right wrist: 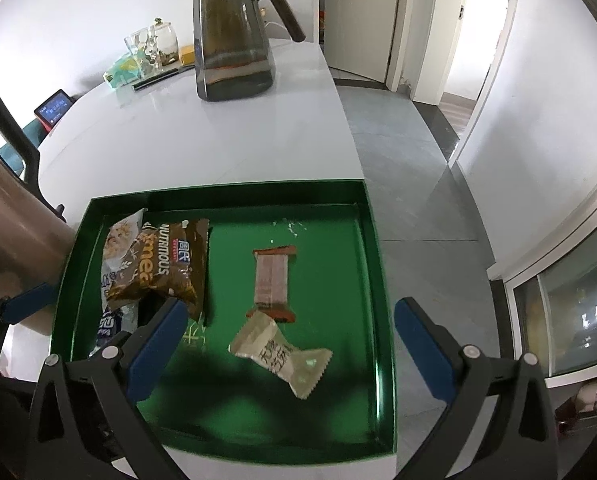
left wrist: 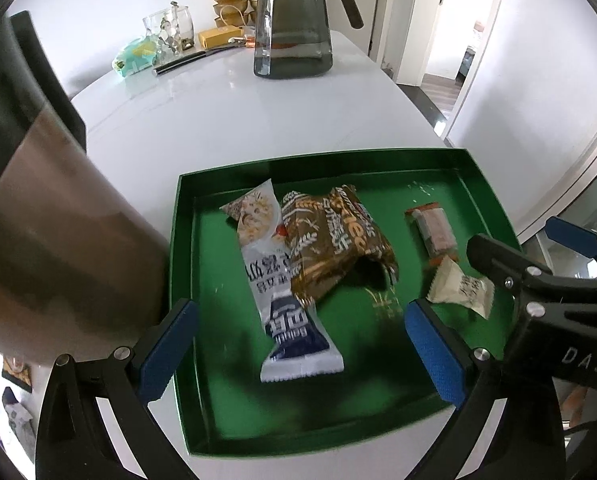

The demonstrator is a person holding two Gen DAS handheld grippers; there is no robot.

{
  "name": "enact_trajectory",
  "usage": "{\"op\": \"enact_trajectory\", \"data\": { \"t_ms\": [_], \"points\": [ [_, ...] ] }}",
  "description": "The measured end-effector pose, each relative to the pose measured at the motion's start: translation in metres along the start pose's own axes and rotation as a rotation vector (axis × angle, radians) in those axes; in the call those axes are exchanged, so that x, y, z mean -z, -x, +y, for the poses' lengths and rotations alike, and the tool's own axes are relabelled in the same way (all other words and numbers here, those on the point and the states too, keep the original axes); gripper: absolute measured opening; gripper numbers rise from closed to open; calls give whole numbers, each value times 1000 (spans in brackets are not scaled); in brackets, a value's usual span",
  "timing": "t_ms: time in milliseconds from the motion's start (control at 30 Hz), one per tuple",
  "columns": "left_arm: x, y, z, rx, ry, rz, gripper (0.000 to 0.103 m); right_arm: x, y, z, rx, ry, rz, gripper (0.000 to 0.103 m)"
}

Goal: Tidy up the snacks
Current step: 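Move both grippers back over the table toward the remaining snacks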

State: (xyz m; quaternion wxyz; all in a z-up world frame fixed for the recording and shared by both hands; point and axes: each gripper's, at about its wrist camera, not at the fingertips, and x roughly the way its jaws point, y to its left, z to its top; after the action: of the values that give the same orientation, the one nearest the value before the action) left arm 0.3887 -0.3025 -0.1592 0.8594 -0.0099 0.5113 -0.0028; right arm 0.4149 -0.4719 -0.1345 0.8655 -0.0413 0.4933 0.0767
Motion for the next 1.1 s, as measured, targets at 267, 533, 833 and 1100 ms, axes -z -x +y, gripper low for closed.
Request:
{"op": "enact_trajectory", "data": {
  "t_ms": [267, 533, 833, 1100],
  "points": [
    [20, 44, 4, 34, 6, -64, 101, 23, 43, 4, 15, -7, -32, 103],
    [52, 85, 24, 55, 21, -106, 101, 56, 89, 24, -2, -12, -75, 103],
    [97, 119, 91, 28, 52, -126, 101, 86, 120, 95, -31, 43, -115, 103],
    [138, 131, 189, -17, 74, -93, 101, 104, 115, 184, -75, 56, -83, 103]
  ]
}}
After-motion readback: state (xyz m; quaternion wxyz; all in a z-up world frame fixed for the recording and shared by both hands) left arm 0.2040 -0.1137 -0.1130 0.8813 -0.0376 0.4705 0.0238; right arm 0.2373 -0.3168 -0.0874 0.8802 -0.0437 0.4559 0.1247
